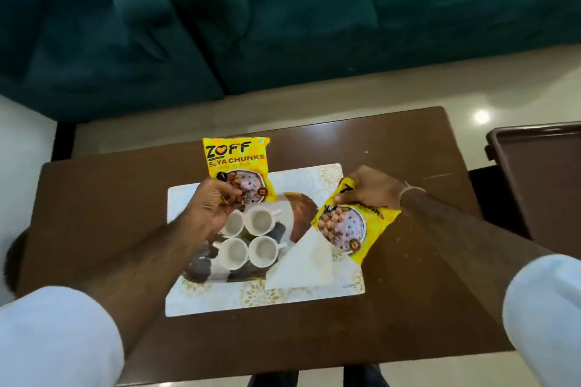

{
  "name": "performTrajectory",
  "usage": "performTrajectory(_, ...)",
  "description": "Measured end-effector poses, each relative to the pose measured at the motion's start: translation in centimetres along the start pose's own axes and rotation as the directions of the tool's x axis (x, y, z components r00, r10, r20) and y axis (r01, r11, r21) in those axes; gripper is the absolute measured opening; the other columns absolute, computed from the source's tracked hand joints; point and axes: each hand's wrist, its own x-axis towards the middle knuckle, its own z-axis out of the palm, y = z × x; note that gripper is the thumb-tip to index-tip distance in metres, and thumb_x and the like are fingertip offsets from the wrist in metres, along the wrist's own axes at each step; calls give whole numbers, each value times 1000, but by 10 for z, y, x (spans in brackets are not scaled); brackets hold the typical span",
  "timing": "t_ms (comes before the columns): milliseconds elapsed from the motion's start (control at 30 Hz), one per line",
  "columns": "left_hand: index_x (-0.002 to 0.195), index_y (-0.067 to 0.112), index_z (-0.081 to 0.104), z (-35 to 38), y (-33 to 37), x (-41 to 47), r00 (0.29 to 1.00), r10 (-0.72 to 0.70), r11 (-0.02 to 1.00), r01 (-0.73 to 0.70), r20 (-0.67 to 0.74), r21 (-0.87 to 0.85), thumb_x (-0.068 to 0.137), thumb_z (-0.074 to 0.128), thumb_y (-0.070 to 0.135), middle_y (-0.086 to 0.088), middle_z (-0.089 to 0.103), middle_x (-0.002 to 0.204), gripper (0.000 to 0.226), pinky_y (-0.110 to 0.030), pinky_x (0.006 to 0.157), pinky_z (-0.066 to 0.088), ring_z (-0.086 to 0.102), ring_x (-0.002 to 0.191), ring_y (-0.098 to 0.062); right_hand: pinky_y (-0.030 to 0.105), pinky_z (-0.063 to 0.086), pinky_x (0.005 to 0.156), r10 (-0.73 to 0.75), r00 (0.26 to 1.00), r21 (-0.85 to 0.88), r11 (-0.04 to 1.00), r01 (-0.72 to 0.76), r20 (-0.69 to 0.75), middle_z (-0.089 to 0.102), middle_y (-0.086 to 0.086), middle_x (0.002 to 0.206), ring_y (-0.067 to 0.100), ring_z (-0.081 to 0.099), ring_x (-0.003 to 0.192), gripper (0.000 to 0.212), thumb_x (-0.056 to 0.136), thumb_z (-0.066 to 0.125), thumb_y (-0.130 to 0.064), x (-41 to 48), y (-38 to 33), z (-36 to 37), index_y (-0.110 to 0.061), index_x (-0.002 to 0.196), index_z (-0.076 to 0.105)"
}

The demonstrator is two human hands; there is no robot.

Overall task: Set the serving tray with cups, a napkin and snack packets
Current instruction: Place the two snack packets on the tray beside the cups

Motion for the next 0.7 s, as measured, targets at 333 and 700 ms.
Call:
performTrajectory(333,64,8,44,-140,-17,0,957,-1,1000,9,-290,26,68,49,-19,-5,40,54,28,-30,55,44,39,43,-15,27,37,76,11,973,-527,842,115,229,65,14,123,33,61,115,69,78,75,-56,37,-62,77,-7,123,58)
performTrajectory(700,71,7,59,-181,-77,10,911,-89,986,137,-403,92,55,55,-21,-2,58,45,33,-23,45,44,44,47,-21,33,49,83,43,967,-567,816,111,252,70,13,116,31,65,105,63,75,79,-52,63,-73,101,-9,118,64)
